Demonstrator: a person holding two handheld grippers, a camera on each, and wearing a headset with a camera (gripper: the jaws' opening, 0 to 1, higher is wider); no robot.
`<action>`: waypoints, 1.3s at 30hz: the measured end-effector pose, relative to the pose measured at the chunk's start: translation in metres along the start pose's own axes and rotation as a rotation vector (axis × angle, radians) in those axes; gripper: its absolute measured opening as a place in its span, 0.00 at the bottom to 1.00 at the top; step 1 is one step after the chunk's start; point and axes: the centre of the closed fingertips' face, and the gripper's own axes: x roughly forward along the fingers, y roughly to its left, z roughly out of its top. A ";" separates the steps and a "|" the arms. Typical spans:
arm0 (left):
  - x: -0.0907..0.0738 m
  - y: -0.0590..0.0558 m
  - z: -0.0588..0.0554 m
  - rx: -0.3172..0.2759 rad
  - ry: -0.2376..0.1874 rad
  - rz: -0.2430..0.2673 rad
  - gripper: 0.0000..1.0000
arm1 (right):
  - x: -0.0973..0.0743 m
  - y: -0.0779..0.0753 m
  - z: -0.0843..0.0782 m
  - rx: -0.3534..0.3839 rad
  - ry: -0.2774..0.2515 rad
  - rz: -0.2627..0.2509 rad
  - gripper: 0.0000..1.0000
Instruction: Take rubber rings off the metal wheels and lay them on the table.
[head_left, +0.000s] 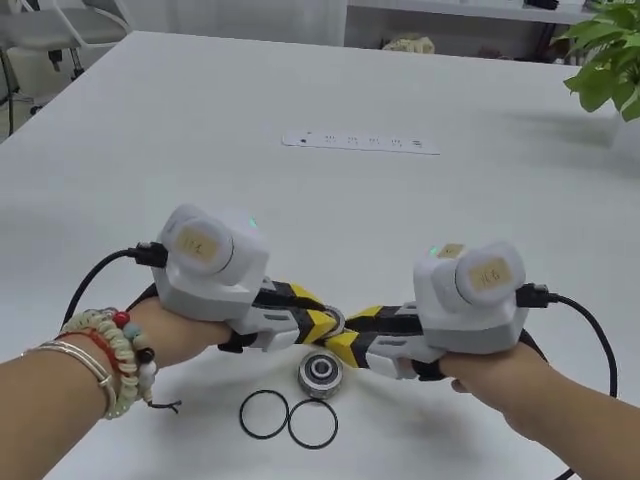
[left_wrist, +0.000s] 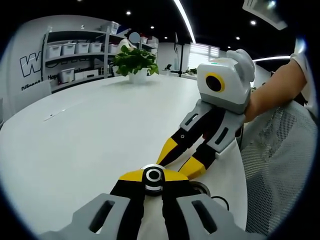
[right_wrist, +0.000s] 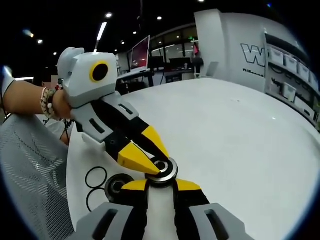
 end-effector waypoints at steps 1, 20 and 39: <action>0.000 0.000 0.000 0.000 0.001 0.000 0.07 | 0.000 0.000 0.000 -0.005 0.002 0.000 0.16; -0.001 -0.001 -0.001 0.006 0.003 -0.009 0.06 | -0.005 -0.011 -0.004 -0.024 0.025 -0.035 0.00; -0.001 -0.001 -0.001 0.037 0.008 -0.004 0.06 | -0.010 -0.018 0.010 0.223 -0.037 -0.061 0.00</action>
